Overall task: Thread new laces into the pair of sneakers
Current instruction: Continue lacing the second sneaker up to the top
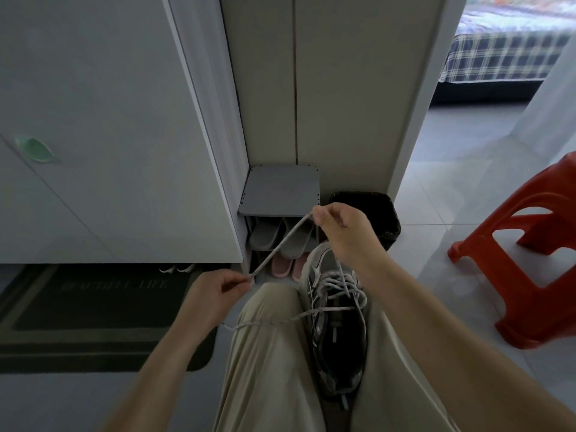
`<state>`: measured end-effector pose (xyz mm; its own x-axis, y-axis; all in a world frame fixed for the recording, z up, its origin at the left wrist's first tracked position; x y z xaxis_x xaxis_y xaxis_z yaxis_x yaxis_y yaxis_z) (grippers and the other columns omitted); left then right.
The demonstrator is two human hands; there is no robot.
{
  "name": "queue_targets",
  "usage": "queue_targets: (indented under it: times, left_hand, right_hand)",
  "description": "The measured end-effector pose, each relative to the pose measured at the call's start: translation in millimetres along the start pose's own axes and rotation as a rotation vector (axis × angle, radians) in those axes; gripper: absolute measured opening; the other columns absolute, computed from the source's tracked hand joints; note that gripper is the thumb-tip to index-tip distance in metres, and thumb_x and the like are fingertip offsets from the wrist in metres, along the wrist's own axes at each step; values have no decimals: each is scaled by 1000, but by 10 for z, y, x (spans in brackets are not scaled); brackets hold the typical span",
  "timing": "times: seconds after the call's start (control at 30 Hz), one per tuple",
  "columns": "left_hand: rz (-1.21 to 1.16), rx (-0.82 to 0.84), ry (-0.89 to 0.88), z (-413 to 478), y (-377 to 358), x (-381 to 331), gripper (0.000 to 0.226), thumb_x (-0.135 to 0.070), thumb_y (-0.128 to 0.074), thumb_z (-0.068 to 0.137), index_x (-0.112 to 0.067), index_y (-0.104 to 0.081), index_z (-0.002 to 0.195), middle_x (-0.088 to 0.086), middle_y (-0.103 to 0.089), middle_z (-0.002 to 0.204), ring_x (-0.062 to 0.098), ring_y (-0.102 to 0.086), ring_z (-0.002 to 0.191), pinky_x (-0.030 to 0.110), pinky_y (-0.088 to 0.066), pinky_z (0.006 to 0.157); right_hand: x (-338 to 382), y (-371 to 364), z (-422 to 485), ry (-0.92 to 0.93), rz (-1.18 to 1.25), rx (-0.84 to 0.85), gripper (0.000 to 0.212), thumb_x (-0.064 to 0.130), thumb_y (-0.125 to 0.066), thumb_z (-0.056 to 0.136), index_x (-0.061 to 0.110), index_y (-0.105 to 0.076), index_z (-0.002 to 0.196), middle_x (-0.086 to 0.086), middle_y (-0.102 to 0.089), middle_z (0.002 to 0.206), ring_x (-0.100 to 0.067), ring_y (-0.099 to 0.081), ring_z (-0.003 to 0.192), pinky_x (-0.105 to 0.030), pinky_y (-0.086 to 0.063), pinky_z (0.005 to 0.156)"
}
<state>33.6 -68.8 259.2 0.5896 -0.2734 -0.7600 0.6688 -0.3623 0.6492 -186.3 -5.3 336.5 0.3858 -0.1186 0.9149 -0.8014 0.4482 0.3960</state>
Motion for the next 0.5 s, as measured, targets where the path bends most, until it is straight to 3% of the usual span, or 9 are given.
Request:
queue_targets:
  times: [0.1,0.27,0.37,0.5]
  left_hand:
    - [98,11,27,-27,-18,83,9,-25,-66,87,-33,-67,91,-16,-67,78,-10,-57,62,12,-41,60]
    - [277,18,4,-35,-27,115,12,-28,-62,89,-28,-69,99,-11,-63,95,-2,-56,82,16,-47,76]
    - [107,2,19,-89,-57,-28,13,-22,-66,87,-26,-70,99,-14,-67,90,-3,-61,81,9,-45,72]
    - [-195,59,46,-230,-273,-267,23,-9,-66,86,-32,-66,88,-5,-72,72,5,-67,67,19,-52,70]
  right_hand:
    - [-7,67,43,-20,31,-26,25,34,-50,95,12,-61,90,8,-44,59,-2,-40,51,-16,-33,53]
    - [71,60,90,9,33,-4,23,33,-52,95,11,-62,94,8,-47,60,-5,-43,55,-17,-35,54]
    - [124,-18,107,46,-40,26,18,34,-54,94,19,-61,86,9,-52,65,-6,-48,61,-25,-43,63]
    - [134,-197,76,140,-205,144,20,39,-58,89,45,-60,70,12,-60,67,-7,-55,68,-50,-46,88]
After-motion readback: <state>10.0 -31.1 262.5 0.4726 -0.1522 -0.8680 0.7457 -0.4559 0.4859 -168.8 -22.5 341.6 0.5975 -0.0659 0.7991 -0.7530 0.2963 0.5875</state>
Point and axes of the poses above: each hand's wrist, its own z-axis towards the middle knuckle, its own y-axis out of the back of the hand, x = y × z, the point moved 9 cm from there along z, towards the middle knuckle
